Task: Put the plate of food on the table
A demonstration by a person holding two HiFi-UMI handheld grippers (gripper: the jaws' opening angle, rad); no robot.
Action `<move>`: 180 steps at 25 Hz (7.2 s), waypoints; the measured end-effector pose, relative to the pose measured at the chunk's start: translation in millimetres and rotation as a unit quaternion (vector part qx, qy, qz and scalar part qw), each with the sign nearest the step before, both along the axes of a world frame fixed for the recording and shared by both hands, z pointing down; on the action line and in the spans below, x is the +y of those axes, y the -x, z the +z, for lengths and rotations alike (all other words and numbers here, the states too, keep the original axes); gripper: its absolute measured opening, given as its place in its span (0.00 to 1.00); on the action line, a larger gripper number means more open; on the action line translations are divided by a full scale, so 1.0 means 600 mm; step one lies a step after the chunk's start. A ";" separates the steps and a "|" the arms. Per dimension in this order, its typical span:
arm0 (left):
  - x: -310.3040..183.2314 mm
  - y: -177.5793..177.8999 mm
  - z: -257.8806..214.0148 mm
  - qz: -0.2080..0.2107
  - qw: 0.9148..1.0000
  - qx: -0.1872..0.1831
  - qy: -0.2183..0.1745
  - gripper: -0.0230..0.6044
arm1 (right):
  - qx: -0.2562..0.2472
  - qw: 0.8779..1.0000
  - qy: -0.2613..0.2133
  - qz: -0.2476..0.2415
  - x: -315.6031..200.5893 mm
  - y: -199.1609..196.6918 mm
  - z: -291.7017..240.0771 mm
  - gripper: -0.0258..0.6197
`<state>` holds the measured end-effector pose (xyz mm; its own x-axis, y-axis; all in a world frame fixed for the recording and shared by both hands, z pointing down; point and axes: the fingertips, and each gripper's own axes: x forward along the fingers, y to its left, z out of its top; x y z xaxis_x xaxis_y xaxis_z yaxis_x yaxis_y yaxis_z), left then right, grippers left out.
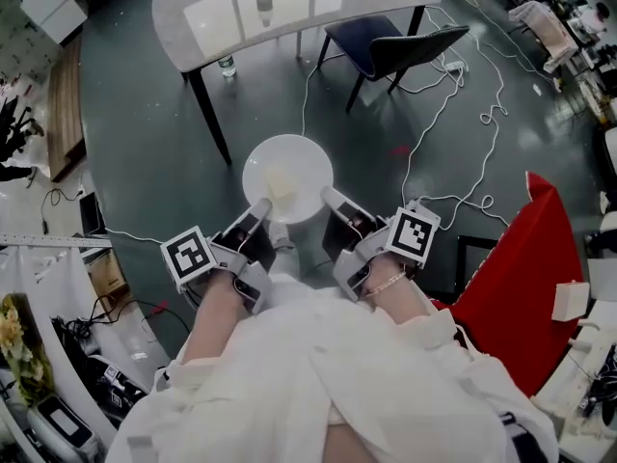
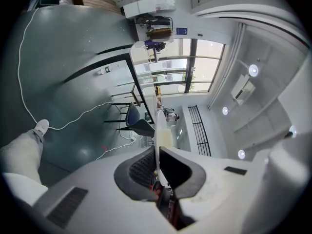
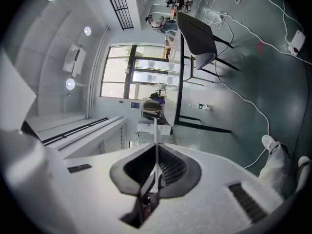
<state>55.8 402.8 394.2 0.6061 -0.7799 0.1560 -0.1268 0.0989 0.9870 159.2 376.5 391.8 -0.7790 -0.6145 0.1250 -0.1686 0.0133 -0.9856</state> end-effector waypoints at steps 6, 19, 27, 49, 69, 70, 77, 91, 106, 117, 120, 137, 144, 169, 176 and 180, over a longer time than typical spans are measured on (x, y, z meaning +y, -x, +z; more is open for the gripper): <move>-0.126 0.061 -0.022 0.015 1.000 -0.005 -0.014 0.07 | -0.005 1.000 -0.005 0.015 -0.122 0.060 -0.013 0.06; -0.261 0.103 -0.022 0.050 0.999 0.007 -0.017 0.07 | -0.001 0.999 -0.004 0.048 -0.247 0.102 -0.018 0.06; -0.318 0.122 -0.010 0.039 0.999 0.004 -0.009 0.07 | -0.002 0.999 0.002 0.037 -0.308 0.119 -0.003 0.06; -0.700 0.144 -0.019 -0.009 1.000 -0.009 -0.012 0.07 | -0.016 1.000 0.012 -0.009 -0.706 0.147 -0.017 0.06; -0.895 0.162 -0.019 -0.053 0.999 -0.005 -0.012 0.08 | -0.027 0.998 0.023 -0.044 -0.919 0.172 -0.006 0.06; -0.896 0.168 -0.017 -0.057 0.998 -0.006 -0.010 0.08 | -0.025 0.998 0.024 -0.049 -0.920 0.178 -0.005 0.06; -0.950 0.240 -0.020 -0.054 0.999 0.000 0.009 0.08 | -0.015 0.998 0.039 -0.045 -0.974 0.250 -0.005 0.06; -1.019 0.275 -0.010 -0.001 1.000 -0.016 0.019 0.08 | -0.008 0.999 0.046 -0.011 -1.024 0.281 0.010 0.06; -1.063 0.269 0.052 0.089 0.992 -0.090 0.020 0.08 | 0.028 0.996 0.082 0.010 -1.041 0.275 0.082 0.05; -1.112 0.300 0.134 0.112 0.988 -0.066 0.088 0.08 | 0.069 0.990 0.126 0.008 -1.086 0.307 0.162 0.06; -1.111 0.302 0.150 0.123 0.986 -0.070 0.093 0.08 | 0.074 0.987 0.140 0.005 -1.081 0.310 0.177 0.06; -1.119 0.301 0.212 0.145 0.978 -0.074 0.128 0.08 | 0.114 0.975 0.192 -0.015 -1.078 0.309 0.235 0.06; -1.111 0.301 0.222 0.139 0.976 -0.080 0.145 0.08 | 0.123 0.979 0.162 -0.031 -1.089 0.316 0.232 0.06; -1.164 0.301 0.257 0.173 0.960 -0.166 0.143 0.13 | 0.210 0.968 0.117 -0.066 -1.166 0.334 0.251 0.15; -1.167 0.301 0.258 0.182 0.957 -0.167 0.150 0.15 | 0.232 0.963 0.106 -0.086 -1.165 0.338 0.252 0.17; -1.170 0.301 0.256 0.193 0.952 -0.190 0.146 0.19 | 0.269 0.952 0.086 -0.118 -1.164 0.345 0.251 0.20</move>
